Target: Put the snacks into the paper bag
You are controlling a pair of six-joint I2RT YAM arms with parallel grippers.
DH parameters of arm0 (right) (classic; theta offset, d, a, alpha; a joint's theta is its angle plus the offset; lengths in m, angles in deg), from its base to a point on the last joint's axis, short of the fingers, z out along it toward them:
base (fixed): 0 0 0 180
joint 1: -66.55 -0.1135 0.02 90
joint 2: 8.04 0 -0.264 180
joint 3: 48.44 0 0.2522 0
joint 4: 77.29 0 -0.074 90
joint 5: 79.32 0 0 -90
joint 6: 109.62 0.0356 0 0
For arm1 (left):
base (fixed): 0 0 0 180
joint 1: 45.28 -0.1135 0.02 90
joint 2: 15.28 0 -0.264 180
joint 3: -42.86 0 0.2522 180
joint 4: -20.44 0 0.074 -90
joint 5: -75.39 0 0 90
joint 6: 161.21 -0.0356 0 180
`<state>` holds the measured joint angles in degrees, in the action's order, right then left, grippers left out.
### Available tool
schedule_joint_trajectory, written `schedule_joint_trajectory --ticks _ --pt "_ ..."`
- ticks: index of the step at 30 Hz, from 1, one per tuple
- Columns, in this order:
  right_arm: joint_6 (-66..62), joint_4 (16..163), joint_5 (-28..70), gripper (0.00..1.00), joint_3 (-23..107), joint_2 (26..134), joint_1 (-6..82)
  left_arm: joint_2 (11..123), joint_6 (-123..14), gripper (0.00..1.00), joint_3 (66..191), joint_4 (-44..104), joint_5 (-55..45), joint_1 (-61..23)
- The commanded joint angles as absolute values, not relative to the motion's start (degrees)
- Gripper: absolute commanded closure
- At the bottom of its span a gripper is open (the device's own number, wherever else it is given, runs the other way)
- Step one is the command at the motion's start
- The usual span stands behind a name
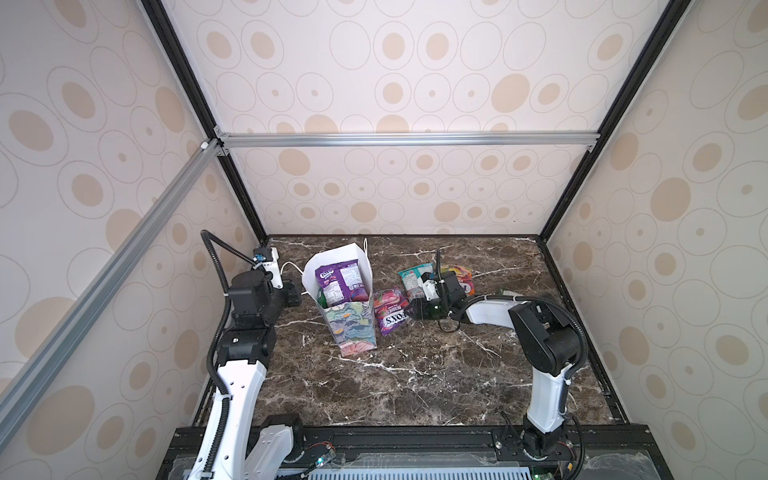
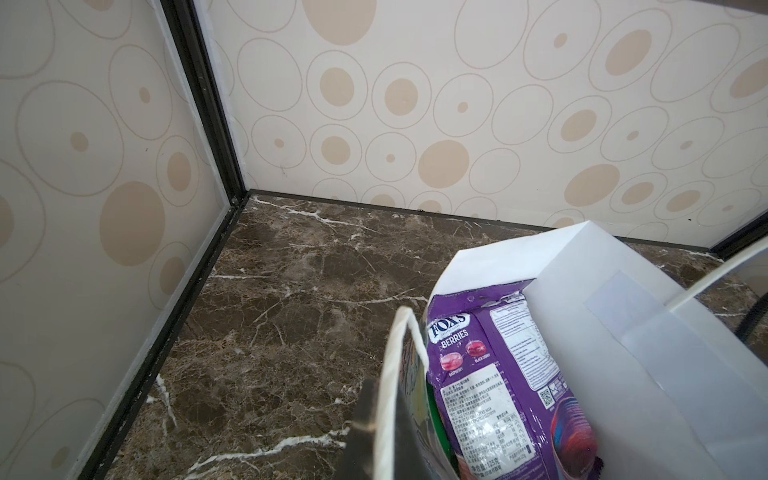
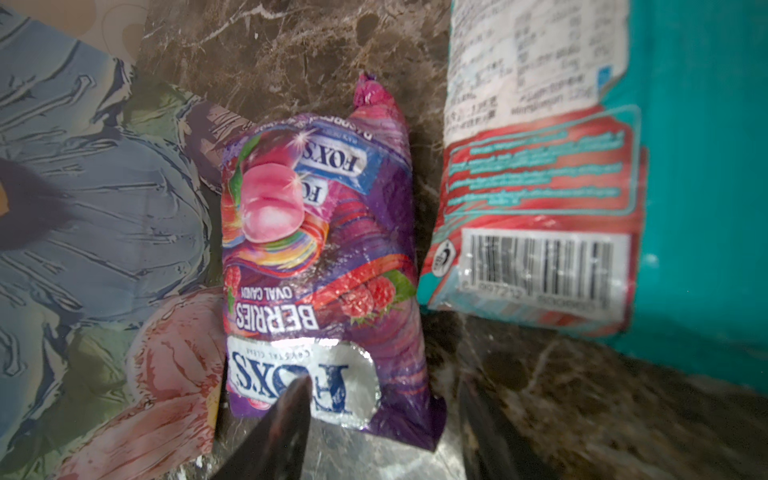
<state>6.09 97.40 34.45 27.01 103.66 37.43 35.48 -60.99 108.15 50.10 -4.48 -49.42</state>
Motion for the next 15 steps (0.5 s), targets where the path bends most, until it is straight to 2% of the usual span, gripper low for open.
schedule_joint_trajectory --ticks 1,8,11,13,15 --pt "8.0 99.0 34.5 0.45 26.5 105.5 37.6 35.0 -62.0 1.0 108.3 50.0 -3.9 -49.8" --pt "8.4 95.7 30.1 0.49 28.2 106.9 37.0 34.9 -62.0 1.0 108.2 49.9 -3.9 -49.8" --pt "8.3 94.7 29.5 0.54 28.6 107.1 36.8 34.9 -61.9 1.0 108.3 49.9 -3.6 -49.8" --pt "8.9 95.7 30.0 0.63 28.3 107.2 36.7 34.9 -61.9 1.0 108.2 49.9 -3.7 -49.8" --pt "9.8 96.3 30.0 0.68 28.2 107.3 36.7 34.8 -61.9 1.0 108.2 49.9 -3.6 -49.8"
